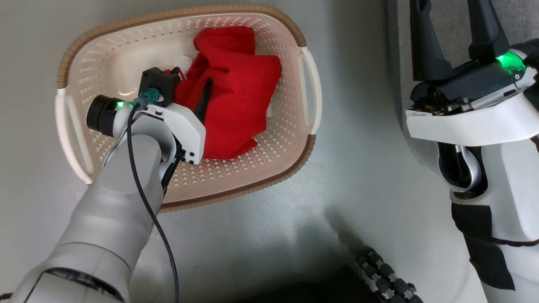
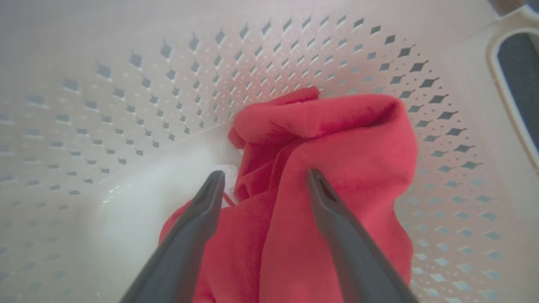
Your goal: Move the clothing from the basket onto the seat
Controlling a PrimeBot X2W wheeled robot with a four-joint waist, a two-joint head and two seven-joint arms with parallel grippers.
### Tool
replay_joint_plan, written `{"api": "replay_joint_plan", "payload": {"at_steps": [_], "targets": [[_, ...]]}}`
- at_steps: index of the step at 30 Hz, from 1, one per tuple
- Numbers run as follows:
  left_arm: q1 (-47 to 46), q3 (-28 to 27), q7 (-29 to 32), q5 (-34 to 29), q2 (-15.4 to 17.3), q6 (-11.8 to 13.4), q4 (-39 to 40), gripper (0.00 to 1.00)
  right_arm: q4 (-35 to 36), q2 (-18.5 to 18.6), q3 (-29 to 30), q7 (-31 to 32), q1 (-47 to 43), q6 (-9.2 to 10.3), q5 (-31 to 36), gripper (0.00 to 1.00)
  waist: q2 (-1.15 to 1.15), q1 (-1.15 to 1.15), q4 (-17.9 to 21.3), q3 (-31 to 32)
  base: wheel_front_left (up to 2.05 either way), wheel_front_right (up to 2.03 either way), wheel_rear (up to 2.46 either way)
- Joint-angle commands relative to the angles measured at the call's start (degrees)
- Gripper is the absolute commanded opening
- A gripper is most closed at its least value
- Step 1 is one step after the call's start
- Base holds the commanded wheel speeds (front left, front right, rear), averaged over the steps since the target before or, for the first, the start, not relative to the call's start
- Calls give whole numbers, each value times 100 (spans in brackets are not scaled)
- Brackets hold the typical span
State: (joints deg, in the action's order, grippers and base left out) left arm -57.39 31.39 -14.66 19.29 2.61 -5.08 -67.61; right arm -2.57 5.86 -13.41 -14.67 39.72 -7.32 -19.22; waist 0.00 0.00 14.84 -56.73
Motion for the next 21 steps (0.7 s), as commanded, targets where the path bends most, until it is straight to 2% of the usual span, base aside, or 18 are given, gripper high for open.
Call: {"api": "replay_joint_plan", "payload": {"at_steps": [1,8,9,10,11,21], "targets": [[26,-40,-34,-35,52,-49,-47,100,164,-31,-57,-33,-143,-17,-50,100,0,0,64,-53,0,0,0],[-114,124,120,170,32,-208,-392,100,104,-69,-18,-33,-211,-17,-89,100,0,0,123,-79,0,0,0],[-113,162,149,208,31,-217,-403,94,89,-76,-18,-33,-210,-17,-98,100,0,0,133,-75,0,0,0],[-101,190,178,259,30,-223,-410,17,74,-83,-19,-33,-203,-17,-108,100,0,0,143,-67,0,0,0],[-85,215,200,323,30,-228,-410,0,60,-90,-20,-33,-195,-17,-117,100,0,0,151,-57,0,0,0],[308,633,61,895,28,-239,-70,0,-42,-35,158,-33,-170,-17,-101,100,0,0,-2,436,0,0,0]]}}
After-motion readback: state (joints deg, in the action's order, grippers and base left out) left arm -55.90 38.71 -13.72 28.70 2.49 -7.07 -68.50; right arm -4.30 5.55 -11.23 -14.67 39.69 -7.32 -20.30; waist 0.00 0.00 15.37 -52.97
